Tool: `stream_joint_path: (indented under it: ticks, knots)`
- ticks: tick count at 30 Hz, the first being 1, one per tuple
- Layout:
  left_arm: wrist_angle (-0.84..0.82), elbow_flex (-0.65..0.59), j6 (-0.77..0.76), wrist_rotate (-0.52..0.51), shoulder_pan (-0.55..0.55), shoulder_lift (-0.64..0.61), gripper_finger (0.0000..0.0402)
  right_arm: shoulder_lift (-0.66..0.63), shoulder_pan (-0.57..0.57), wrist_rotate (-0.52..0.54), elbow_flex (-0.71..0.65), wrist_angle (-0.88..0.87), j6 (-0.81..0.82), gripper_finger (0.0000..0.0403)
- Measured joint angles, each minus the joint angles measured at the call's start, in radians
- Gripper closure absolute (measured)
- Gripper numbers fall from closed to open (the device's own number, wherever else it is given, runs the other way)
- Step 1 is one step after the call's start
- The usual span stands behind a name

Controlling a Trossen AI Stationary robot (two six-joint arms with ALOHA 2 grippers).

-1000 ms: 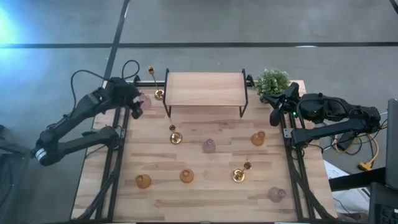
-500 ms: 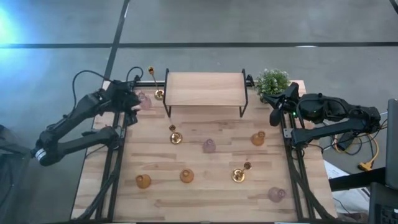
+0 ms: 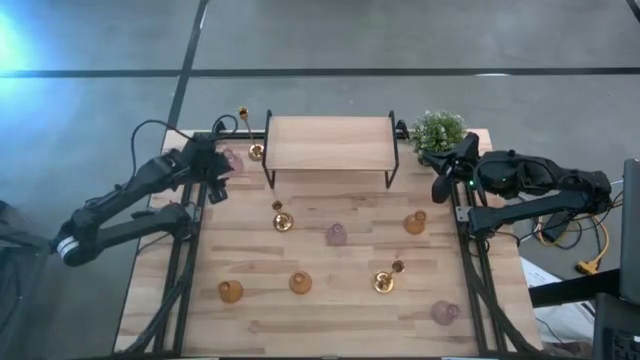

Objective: Pick & Place candle stick holders
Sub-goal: Put the top purple glass candle holder on the shelf

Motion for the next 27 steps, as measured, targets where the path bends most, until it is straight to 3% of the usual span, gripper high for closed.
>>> stream_joint_path:
  ticks: [3,9,14,27]
  knots:
    - [0.075,-0.034,-0.017,-0.065,0.000,0.006,0.0209,0.009,0.000,0.017,0.000,0.000,0.000,0.0394]
    - [0.224,-0.095,-0.012,-0.070,0.000,0.030,0.0209,0.028,0.000,0.026,0.000,-0.001,0.000,0.0394]
    - [0.237,-0.110,-0.011,-0.133,0.000,0.064,0.0209,0.039,0.000,0.026,0.000,-0.001,0.000,0.0394]
    - [0.342,-0.110,-0.022,-0.178,0.003,0.189,0.0209,0.045,0.000,0.033,0.000,0.000,-0.004,0.0394]
